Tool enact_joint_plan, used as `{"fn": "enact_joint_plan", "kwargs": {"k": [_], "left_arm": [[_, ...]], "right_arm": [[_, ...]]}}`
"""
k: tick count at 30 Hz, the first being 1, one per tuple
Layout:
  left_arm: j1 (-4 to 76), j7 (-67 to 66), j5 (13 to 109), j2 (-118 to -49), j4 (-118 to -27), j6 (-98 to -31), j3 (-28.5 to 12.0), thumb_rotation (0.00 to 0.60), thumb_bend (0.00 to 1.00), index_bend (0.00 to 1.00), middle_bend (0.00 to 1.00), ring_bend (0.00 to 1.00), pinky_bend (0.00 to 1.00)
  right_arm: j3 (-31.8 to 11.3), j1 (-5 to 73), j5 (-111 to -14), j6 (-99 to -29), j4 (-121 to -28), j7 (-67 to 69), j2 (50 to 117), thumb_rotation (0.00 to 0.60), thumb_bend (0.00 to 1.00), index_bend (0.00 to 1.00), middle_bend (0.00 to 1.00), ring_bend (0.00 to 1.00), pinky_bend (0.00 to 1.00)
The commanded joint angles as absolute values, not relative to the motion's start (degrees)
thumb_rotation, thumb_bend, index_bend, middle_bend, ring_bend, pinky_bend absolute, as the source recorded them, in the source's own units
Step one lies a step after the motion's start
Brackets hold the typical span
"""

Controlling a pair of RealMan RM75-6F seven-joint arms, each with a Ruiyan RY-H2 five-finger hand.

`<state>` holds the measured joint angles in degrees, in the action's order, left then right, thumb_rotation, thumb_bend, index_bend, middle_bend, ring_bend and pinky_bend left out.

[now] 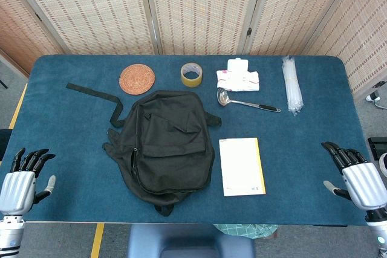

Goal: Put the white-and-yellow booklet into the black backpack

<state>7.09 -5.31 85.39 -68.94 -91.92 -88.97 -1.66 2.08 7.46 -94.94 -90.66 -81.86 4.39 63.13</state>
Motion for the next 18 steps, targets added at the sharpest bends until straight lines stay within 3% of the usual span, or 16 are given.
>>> {"fn": "enact_joint_plan", "kwargs": {"k": [1, 11, 18], "left_arm": [[7.07, -5.50, 85.36, -68.94, -92.08, -88.81, -1.84, 0.600, 0.48, 0.28, 0.21, 0.18, 0.00], [6.98, -5.47, 85.90, -68.68, -92.68, -88.22, -2.11, 0.600, 0.47, 0.28, 0.21, 0.18, 0.00], [6.81, -5.42, 86.00, -68.53, -93.34, -87.89, -2.23, 0.600, 0.48, 0.28, 0.21, 0.18, 0.00]], "right_arm": [[1.78, 7.49, -95.01, -90.66, -81.57, 4.67, 63.34, 0.600, 0.13, 0.13, 0.18, 0.28, 0.27], [1.35, 10.44, -98.78, -87.96, -78.87, 2.36, 65.58, 0.600, 0.13, 0.13, 0.18, 0.28, 0.28], [1.91, 16.17, -103.42, -81.19, -72.93, -2.56, 71.50, 0.600, 0.13, 0.16, 0.20, 0.27, 0.27]]}}
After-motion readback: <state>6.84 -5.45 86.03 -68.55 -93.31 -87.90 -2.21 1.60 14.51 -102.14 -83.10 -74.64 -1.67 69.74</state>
